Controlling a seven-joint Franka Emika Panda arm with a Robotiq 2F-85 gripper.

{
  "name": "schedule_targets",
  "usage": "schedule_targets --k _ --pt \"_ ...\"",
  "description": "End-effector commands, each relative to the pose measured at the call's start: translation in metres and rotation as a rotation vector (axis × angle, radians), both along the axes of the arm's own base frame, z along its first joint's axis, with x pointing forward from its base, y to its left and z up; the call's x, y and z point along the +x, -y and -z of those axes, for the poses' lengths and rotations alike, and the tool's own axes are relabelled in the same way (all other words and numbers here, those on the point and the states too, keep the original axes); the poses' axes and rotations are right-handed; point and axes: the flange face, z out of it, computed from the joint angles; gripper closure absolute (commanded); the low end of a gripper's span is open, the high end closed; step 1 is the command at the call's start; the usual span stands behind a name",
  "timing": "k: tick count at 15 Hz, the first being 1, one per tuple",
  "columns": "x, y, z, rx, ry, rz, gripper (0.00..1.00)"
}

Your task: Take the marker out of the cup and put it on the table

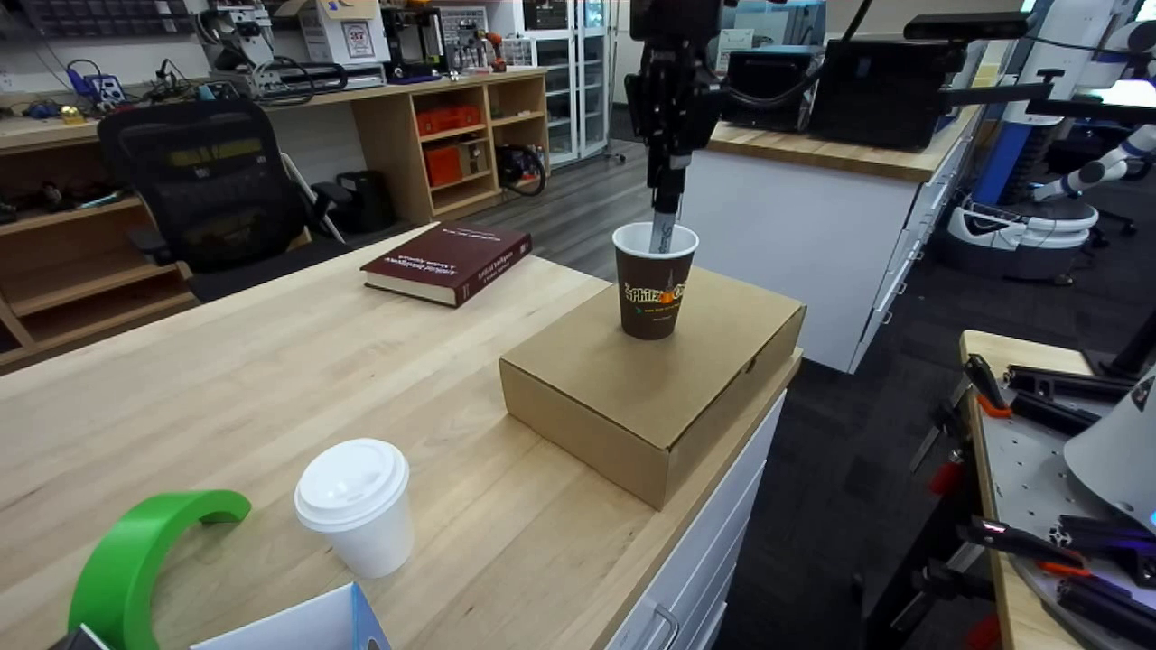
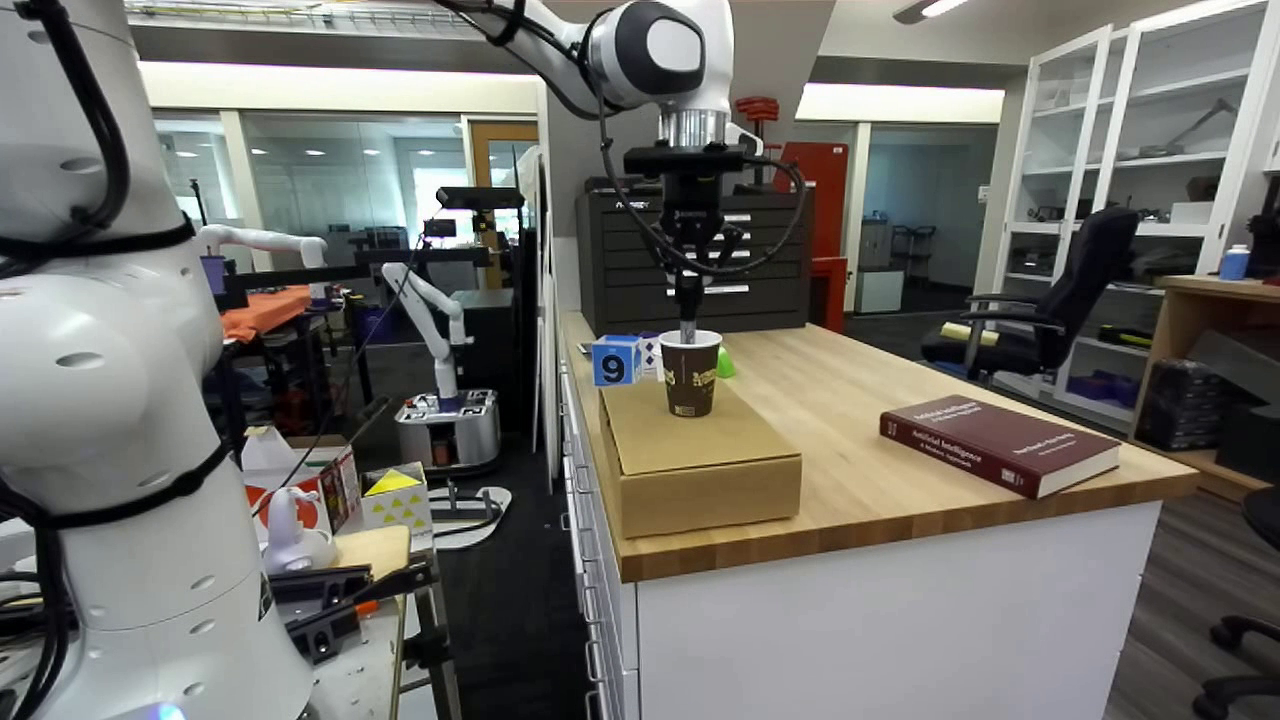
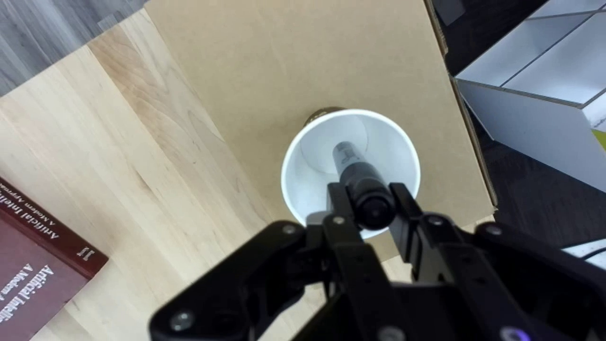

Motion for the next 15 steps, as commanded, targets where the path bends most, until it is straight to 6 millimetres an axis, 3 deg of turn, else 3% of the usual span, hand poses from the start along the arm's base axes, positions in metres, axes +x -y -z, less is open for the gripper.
schedule_targets --k 1,8,15 --pt "-0.018 0.003 -0.038 -0.014 0.034 -0.003 0.93" --pt "-0.028 0.013 -0.084 -0.029 0.128 0.024 0.93" --pt "-0.021 0.056 -0.11 -0.045 0.167 0.127 0.93"
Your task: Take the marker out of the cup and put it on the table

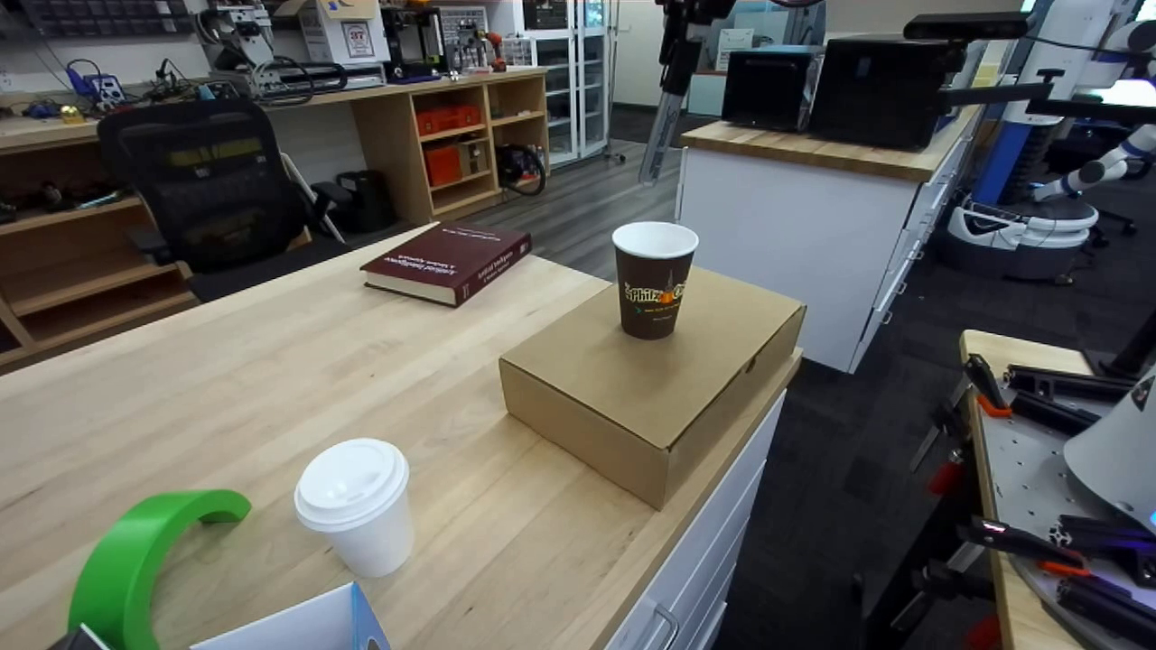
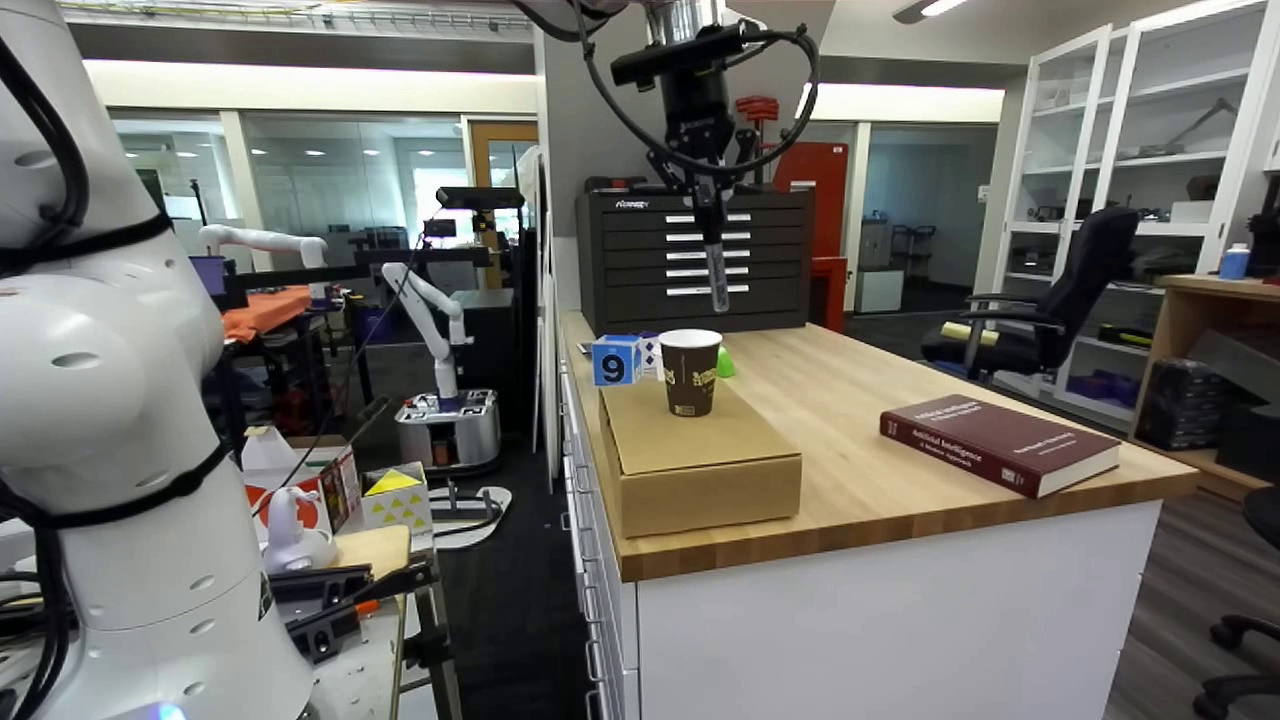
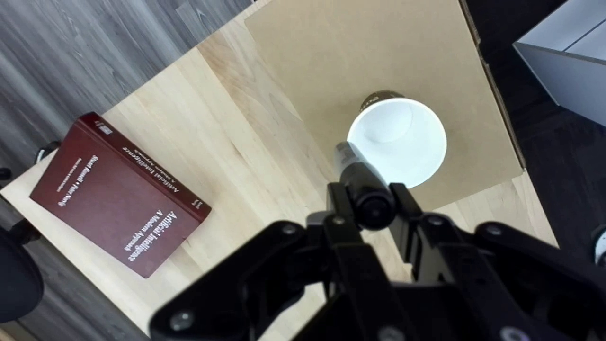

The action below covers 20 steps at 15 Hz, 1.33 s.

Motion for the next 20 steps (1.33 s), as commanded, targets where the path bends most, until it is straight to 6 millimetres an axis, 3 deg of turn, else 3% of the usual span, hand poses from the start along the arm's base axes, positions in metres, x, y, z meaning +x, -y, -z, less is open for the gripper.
schedule_targets --k 1,5,9,20 --pt "0.0 0.027 -0.012 -0.02 -0.005 0.078 0.93" --pt "0.004 0.049 -0.001 -0.031 -0.052 0.124 0.93" --pt "0.011 0.057 0.034 -0.03 -0.172 0.133 0.93" --pt "0.034 0.042 0.132 -0.028 -0.514 0.095 0.93"
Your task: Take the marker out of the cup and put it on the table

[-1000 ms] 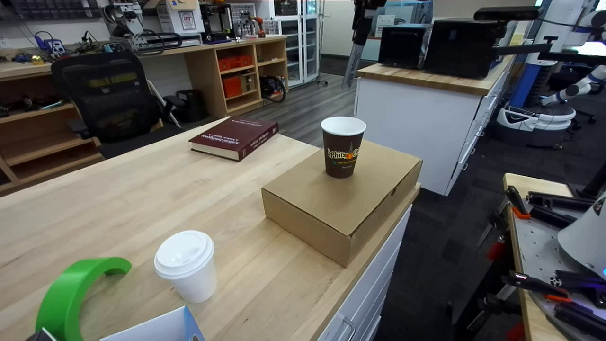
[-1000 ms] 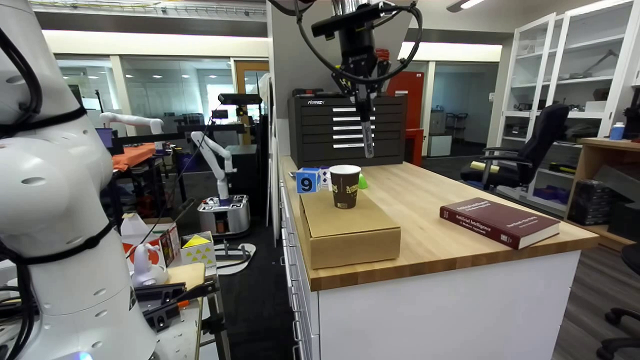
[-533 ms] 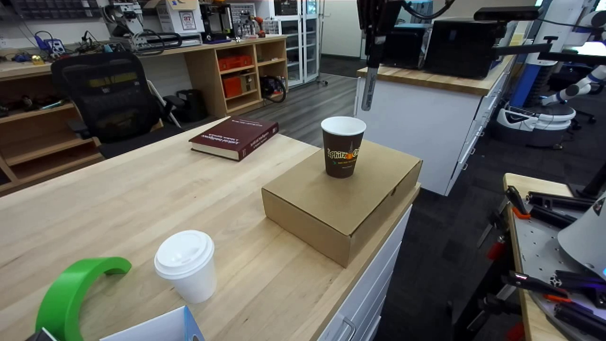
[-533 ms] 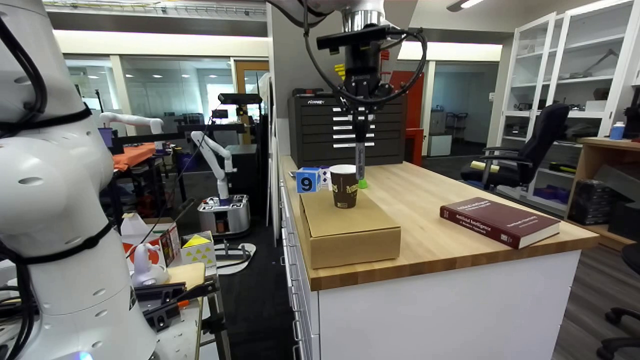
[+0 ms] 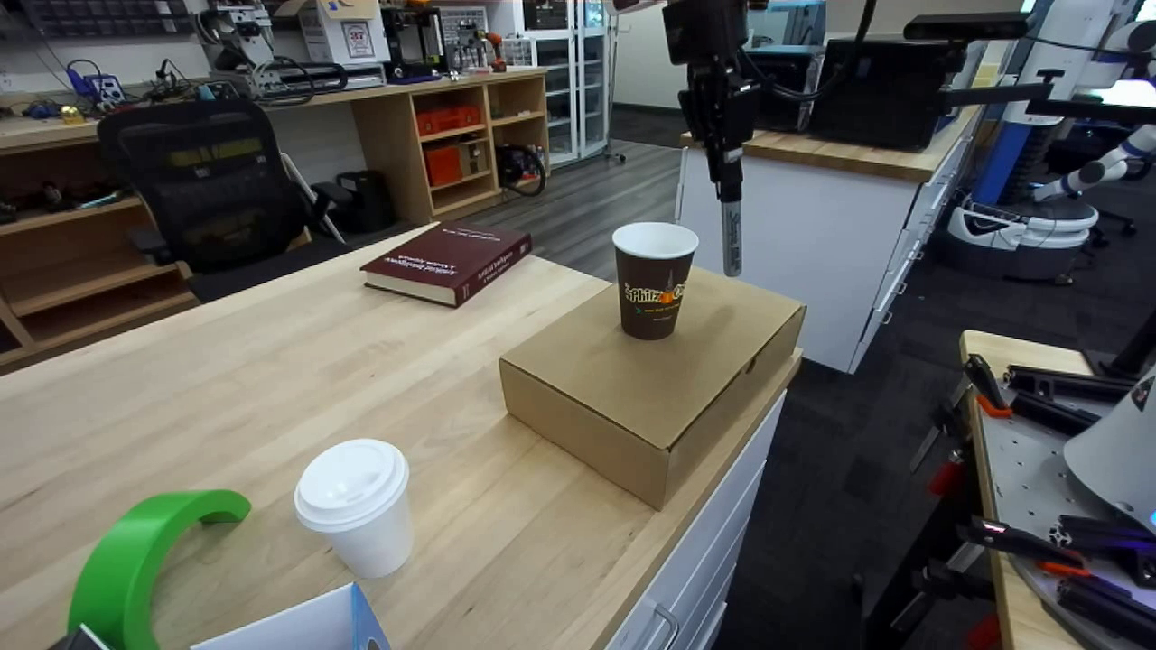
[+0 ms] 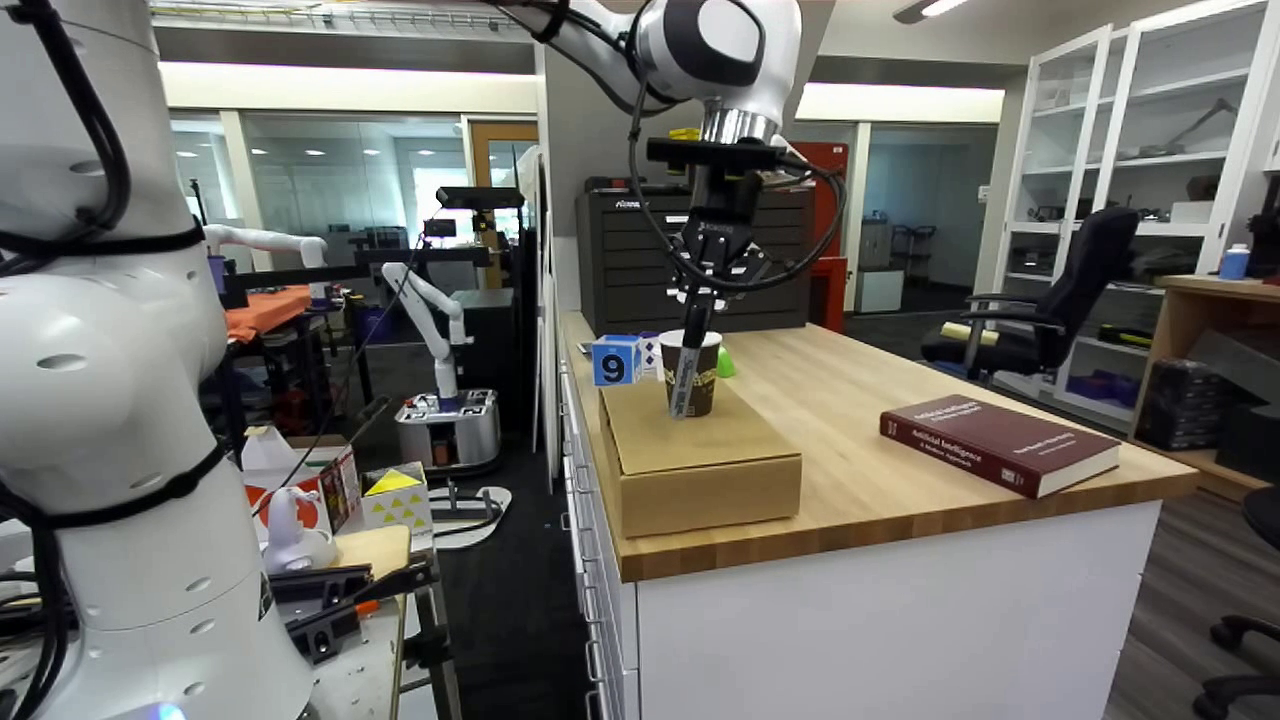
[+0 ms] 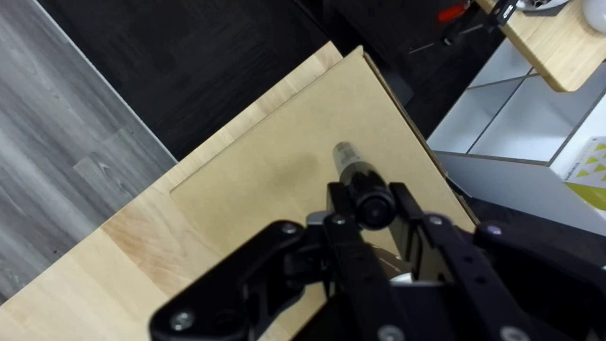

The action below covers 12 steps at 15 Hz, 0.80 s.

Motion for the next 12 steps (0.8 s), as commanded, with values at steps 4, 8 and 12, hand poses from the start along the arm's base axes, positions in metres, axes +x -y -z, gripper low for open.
schedule_targets --k 4,8,12 --pt "0.019 -0.015 0.032 0.035 -0.179 -0.026 0.93" --pt "0.035 -0.019 0.054 0.032 -0.225 -0.028 0.93" --pt "0.047 -0.018 0.063 0.032 -0.25 -0.021 0.9"
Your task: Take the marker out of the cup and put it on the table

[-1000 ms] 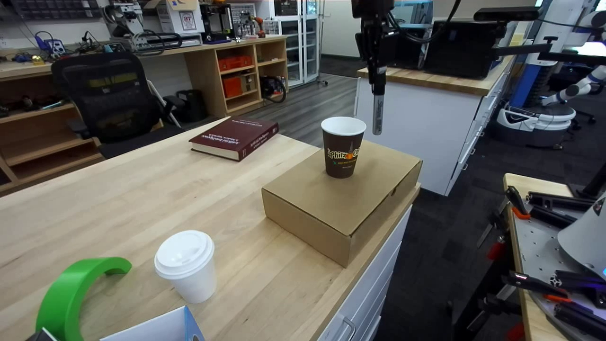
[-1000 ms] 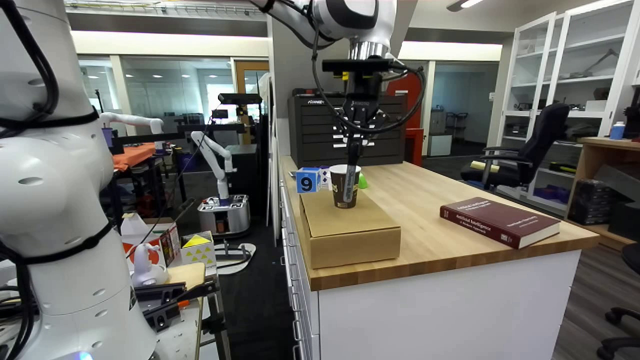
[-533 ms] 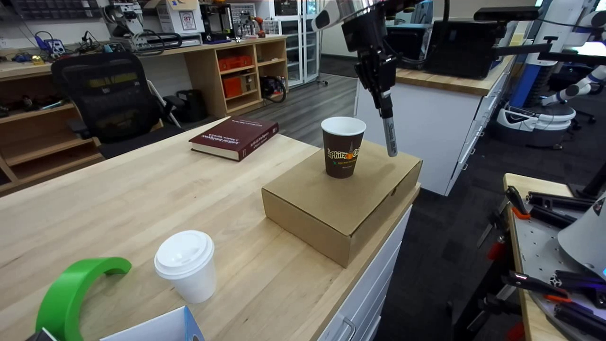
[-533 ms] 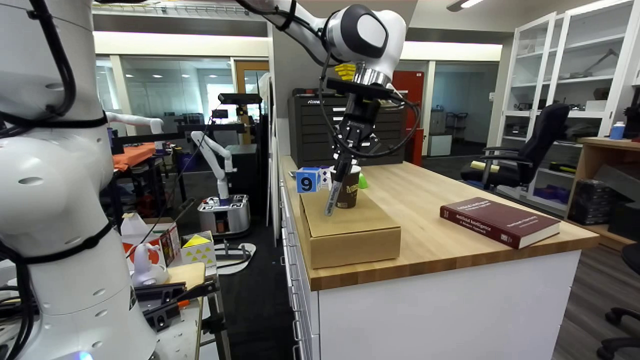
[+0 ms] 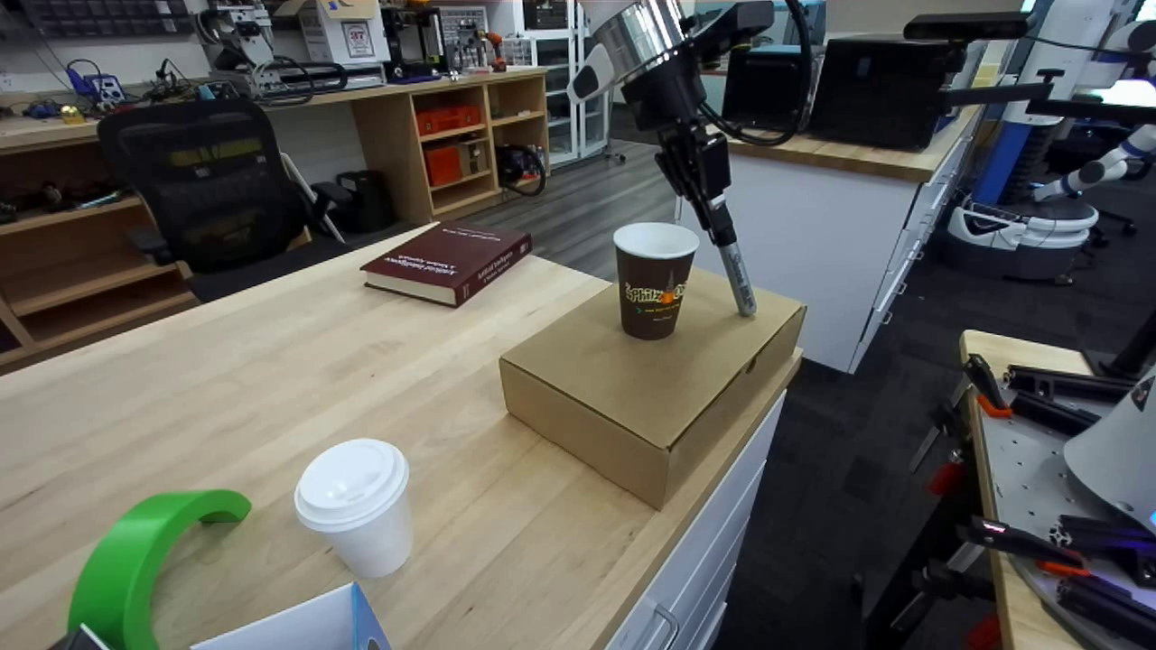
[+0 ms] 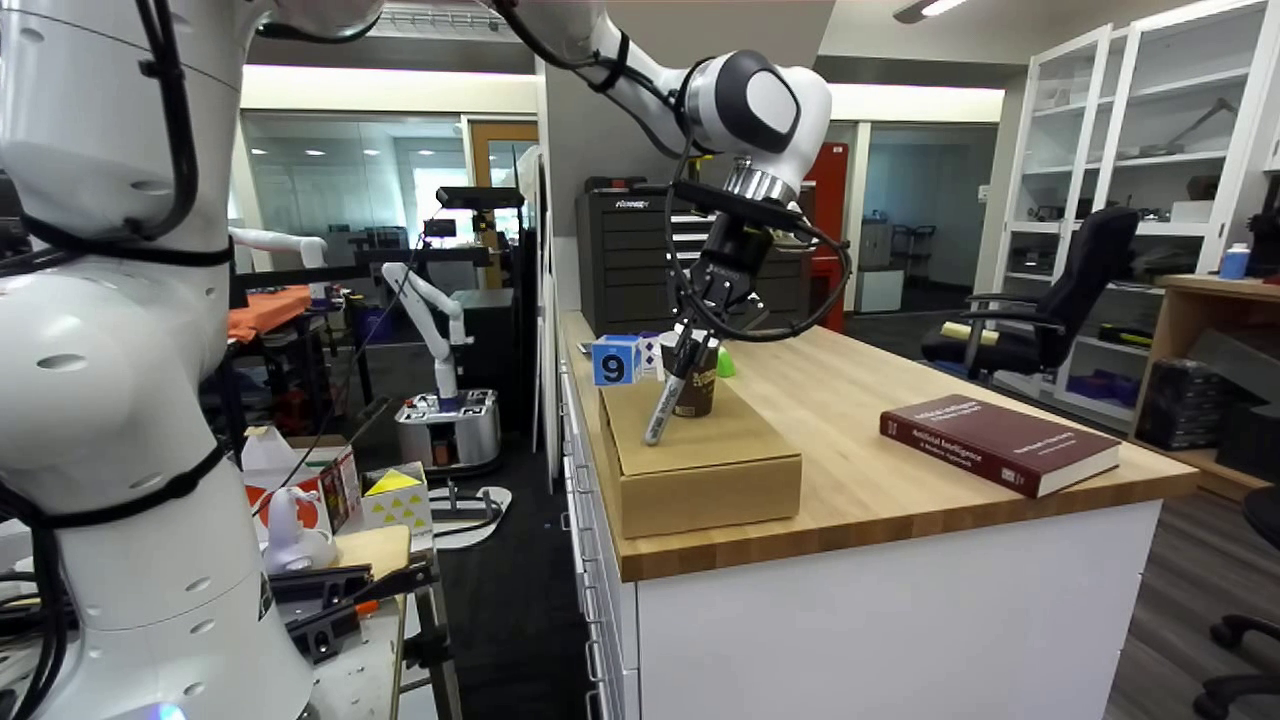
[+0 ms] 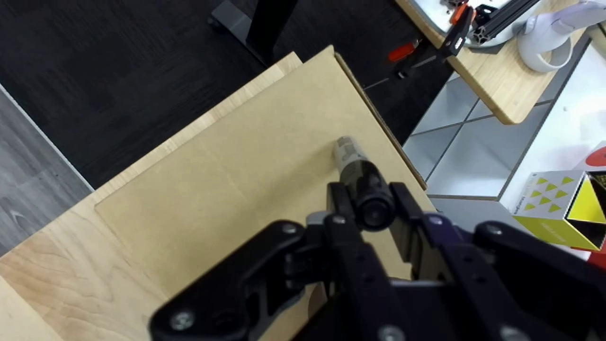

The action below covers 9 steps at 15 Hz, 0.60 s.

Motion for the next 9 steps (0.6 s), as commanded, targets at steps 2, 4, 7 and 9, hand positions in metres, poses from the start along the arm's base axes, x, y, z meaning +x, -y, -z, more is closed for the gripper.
schedule_targets --k 2,4,7,9 --pt "0.015 0.004 0.007 0.012 -0.037 0.015 0.48" --pt "0.018 0.005 0.011 0.014 -0.036 0.018 0.36" --pt "0.02 0.008 0.016 0.013 -0.039 0.025 0.18" --pt "0.02 0.008 0.017 0.012 -0.032 0.025 0.04"
